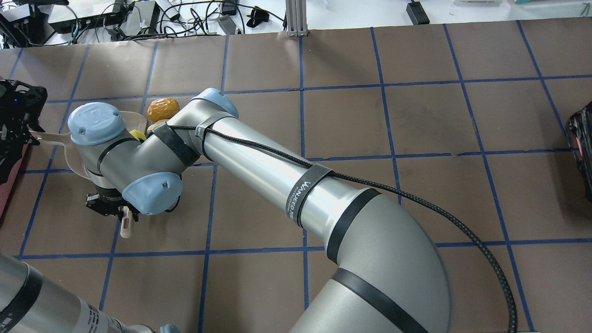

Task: Sweep and dump trash in nearest bin
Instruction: 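Sweep the sponge piece into the dustpan with the brush in the right gripper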

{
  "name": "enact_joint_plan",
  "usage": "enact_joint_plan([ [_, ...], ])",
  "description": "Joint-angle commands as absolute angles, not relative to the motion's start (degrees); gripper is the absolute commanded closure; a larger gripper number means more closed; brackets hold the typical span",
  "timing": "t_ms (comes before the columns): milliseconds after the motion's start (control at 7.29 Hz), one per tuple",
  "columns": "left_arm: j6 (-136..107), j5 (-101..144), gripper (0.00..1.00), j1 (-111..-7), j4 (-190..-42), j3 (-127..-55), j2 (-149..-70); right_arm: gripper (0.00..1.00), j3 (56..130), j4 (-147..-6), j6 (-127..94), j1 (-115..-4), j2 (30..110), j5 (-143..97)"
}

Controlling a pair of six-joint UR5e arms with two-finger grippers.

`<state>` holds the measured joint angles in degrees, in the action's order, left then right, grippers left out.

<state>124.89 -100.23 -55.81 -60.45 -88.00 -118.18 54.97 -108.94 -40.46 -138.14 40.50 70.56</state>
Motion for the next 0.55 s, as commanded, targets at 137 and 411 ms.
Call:
enact_joint_plan([
  [137, 124.89, -100.20, 1.00, -55.81, -60.38, -87.98, -118.30, 1.00, 55.11, -98.81, -49.80, -134.22, 44.81, 71.72],
  [411, 124.89, -100.28, 1.00, -55.81, -60.38, -87.89, -118.21, 1.00, 54.32, -98.88, -48.97, -129.84, 44.39, 73.90],
])
